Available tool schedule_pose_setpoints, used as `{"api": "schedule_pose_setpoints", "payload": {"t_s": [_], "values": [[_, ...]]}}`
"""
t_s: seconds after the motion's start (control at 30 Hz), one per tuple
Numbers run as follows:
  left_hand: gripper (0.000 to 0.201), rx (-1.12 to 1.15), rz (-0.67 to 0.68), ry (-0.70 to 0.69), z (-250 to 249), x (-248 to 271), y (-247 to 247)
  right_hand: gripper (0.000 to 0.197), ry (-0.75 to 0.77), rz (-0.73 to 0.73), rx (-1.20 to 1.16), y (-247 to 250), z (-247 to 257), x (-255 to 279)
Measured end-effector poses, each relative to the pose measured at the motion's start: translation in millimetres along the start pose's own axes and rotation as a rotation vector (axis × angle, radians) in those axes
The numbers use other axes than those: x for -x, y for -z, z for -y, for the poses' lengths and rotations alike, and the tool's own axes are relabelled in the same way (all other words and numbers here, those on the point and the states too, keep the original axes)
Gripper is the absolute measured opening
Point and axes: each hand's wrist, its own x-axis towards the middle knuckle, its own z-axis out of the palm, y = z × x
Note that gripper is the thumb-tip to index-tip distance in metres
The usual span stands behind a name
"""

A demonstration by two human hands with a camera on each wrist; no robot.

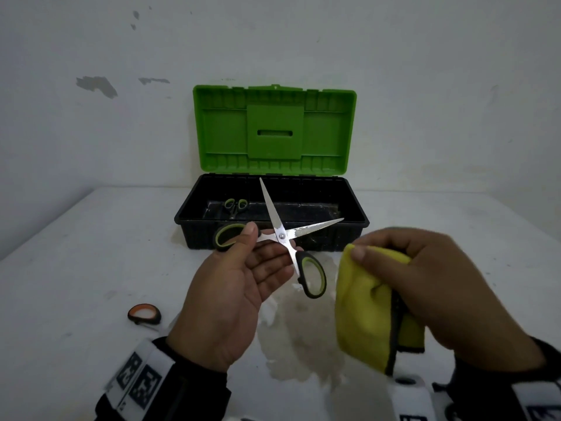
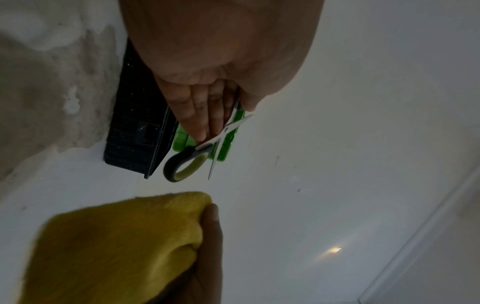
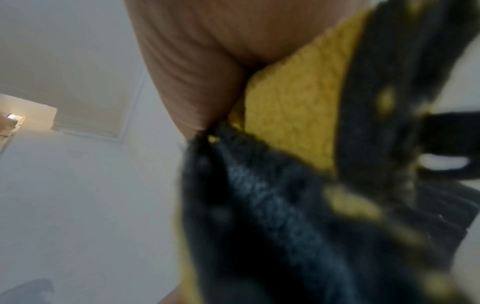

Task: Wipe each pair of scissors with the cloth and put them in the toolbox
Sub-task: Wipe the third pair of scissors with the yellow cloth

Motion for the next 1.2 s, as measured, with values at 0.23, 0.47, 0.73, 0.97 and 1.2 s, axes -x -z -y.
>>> {"api": "schedule_pose_setpoints", "payload": {"t_s": [0.23,0.47,0.73,0.97,1.2], "values": [[0.034,-0.065,0.007,-0.025,6,4,-9,0.011,0.501,-0.217,0.359,-17,15,-6],[0.039,-0.038,0.052,-0.037,8,12,-9,0.021,0.696,-0.199,0.494,-47,0,-4],[0.041,0.039,0.013,0.008,10,13,-11,0.016,0.679,-0.276,0.586,-48,-3,-3],[0.036,0.036,-0.002,0.014,9,13,-11,0.011,0.656,-0.303,0.605,-37,-10,-11],[0.025,-0.001,0.026,0.035,6,13,-11,0.011,0.761,-0.225,0.654,-40,-7,-8]]}}
